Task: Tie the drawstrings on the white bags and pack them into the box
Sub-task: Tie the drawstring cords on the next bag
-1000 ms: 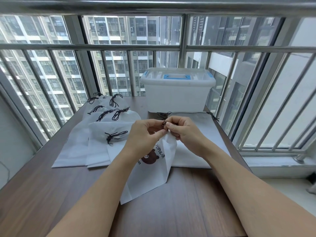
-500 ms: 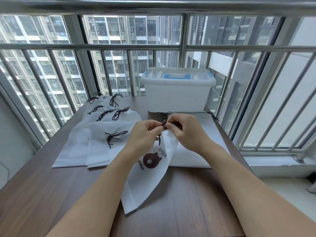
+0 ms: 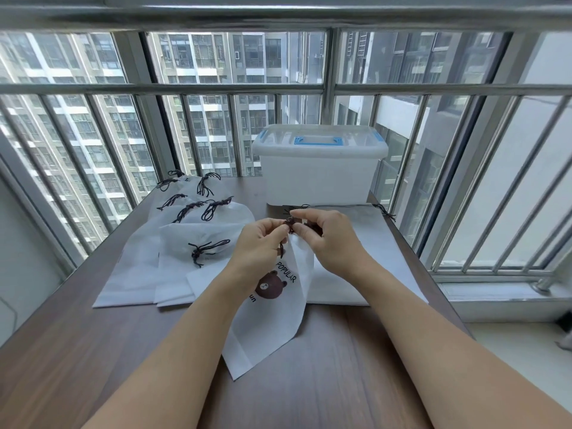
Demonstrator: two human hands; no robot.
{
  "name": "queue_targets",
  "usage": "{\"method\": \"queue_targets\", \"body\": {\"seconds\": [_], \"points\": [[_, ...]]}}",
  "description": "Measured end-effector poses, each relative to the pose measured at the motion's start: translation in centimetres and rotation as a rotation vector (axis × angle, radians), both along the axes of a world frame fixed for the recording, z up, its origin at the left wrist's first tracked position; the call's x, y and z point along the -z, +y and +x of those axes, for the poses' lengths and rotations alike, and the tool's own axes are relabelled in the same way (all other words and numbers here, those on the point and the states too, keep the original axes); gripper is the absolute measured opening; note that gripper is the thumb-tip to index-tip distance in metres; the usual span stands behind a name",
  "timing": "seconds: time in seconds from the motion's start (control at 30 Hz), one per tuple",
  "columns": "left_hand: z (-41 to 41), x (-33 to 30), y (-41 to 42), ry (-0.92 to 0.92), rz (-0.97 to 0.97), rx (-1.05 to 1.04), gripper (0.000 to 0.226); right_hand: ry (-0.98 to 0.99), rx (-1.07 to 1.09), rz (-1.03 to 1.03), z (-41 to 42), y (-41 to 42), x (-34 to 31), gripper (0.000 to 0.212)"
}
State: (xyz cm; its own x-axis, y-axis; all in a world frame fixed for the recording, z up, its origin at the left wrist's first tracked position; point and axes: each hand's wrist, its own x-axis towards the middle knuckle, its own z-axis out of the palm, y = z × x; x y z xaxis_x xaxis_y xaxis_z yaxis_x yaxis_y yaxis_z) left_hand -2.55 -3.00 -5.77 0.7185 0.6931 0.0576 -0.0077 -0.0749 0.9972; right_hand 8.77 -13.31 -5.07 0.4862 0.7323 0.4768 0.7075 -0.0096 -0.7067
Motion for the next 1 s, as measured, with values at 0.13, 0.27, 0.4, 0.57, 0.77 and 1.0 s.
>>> {"method": "queue_targets", "body": {"seconds": [0.13,0.27,0.4,0.57,0.77,1.0], "points": [[-0.24,-0.03,0.25,-0.011,-0.010,0.032,0.018,0.139,-0.039,0.037,0.53,0.15,0.46,0.011],[-0.25,0.22,-0.07,-0.035,0.027,0.012,0.016,0.225,-0.036,0.047,0.74,0.20,0.60,0.013],[-0.06,0.37,-0.36,-0.045,0.066,-0.038,0.014,0.238,-0.025,0.059,0.48,0.34,0.82,0.013],[-0.18,0.22,-0.41,-0.054,0.073,-0.052,0.013,0.213,0.010,0.064,0.55,0.44,0.86,0.020],[-0.33,0.00,-0.52,-0.109,-0.014,-0.106,0.014,0.208,-0.032,0.052,-0.03,0.16,0.50,0.012],[-0.16,0.00,-0.50,-0.093,0.079,-0.193,0.023,0.093,0.034,0.038,-0.23,0.15,0.46,0.009]]}}
